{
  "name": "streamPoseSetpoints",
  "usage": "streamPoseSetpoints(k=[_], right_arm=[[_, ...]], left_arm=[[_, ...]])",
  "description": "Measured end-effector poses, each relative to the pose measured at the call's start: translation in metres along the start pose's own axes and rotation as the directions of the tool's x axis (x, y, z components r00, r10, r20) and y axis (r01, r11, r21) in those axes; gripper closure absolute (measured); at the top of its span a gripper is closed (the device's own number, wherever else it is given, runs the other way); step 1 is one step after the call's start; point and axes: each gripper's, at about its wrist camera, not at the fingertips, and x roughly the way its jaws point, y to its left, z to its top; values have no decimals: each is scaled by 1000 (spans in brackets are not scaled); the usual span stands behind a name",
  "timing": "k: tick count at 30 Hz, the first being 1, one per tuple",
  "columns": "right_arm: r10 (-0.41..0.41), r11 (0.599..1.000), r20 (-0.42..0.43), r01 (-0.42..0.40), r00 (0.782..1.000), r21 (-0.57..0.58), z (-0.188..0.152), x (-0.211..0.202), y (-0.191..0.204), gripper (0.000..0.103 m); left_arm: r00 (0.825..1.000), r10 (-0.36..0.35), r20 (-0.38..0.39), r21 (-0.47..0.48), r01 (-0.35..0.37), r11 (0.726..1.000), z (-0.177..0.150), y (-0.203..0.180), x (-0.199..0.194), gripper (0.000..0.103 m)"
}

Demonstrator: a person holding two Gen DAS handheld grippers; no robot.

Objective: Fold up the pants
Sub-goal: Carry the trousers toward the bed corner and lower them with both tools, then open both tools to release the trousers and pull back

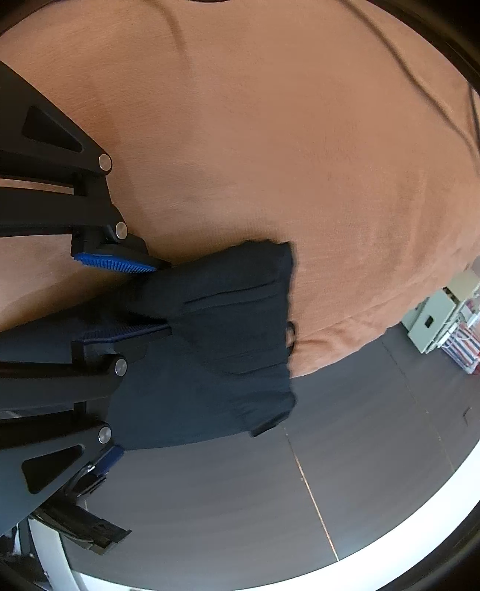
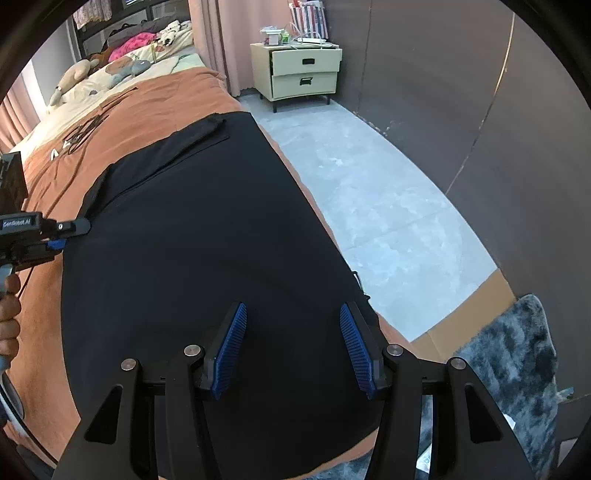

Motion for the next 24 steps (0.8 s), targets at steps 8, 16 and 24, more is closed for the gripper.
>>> streamPoseSetpoints(k=[8,16,24], right_arm=[[50,998,-55,-49,997,26,-20,0,1,52],[79,996,-66,-76,995,47,-10,-38,-10,52],[44,996,16,-45,999,76,-4,-101,-16,19]], left_arm=[[997,15,-79,67,-10,998,-45,-18,-4,76],[993,74,-86,131,-63,989,-66,-38,-33,74],[991,132,-15,209,-126,970,-79,-59,-90,28]])
